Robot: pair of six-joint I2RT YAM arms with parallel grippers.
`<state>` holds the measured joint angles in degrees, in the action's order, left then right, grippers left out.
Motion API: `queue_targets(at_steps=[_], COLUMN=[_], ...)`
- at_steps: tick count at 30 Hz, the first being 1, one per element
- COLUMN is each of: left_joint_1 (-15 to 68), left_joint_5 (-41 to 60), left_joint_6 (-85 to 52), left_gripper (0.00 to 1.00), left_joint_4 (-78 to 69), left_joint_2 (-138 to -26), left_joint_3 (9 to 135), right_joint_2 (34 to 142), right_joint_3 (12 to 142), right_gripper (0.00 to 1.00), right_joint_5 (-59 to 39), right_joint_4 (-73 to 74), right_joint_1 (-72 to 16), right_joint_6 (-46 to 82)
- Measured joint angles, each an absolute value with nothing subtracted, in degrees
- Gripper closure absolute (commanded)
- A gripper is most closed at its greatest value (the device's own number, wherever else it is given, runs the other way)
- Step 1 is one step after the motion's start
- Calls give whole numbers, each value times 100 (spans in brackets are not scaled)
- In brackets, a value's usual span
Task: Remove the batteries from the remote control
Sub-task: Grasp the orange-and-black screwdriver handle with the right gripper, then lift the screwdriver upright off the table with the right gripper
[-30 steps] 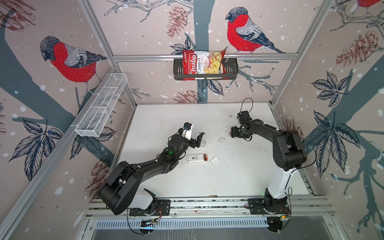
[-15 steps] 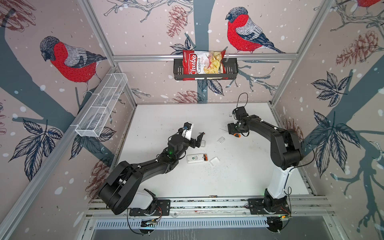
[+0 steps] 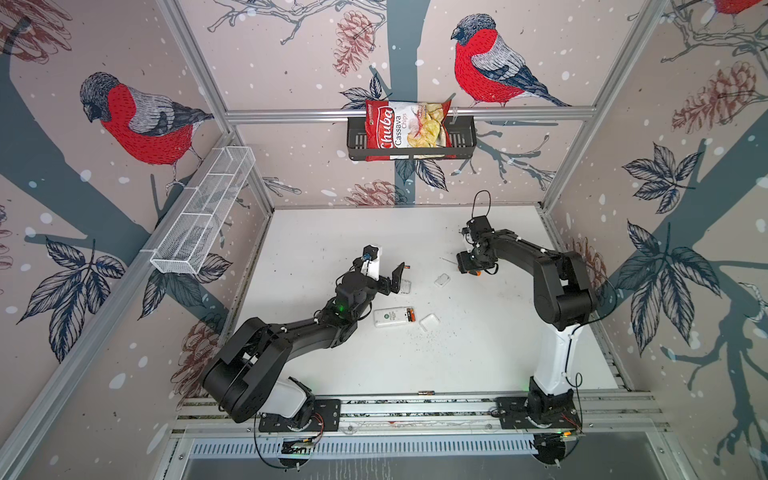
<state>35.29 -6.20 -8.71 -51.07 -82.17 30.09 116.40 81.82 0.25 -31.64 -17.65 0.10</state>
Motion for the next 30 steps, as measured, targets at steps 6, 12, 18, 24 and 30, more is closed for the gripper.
queue_targets(at_steps=[6,12,18,24,30], left_joint_1=[3446,3218,2832,2788,2495], left_joint_5=[-596,-248,152,353,1428], left_joint_6=[-1199,-1389,-1957,-2126,-2526], left_gripper=[2,3,3,3,3], left_joint_4=[-4910,-4823,-5037,-5111,-5293], left_joint_2=[-8217,-8160,-8099,-8005,-8246], left_joint_3=[3260,3186,2926,3013,3336], right_joint_2=[11810,11789,11625,11190,10466], right_joint_3=[8221,8158,7940,7524,7017], right_gripper=[42,58,77,91,93], right_joint_5=[-60,-80,-95,-93,-95], right_joint_4=[-3127,-2965,-2875,-2668,-2040], right_joint_1=[-1787,-1798,-1894,-2051,-2499], right_joint_6=[-1,43,178,357,423])
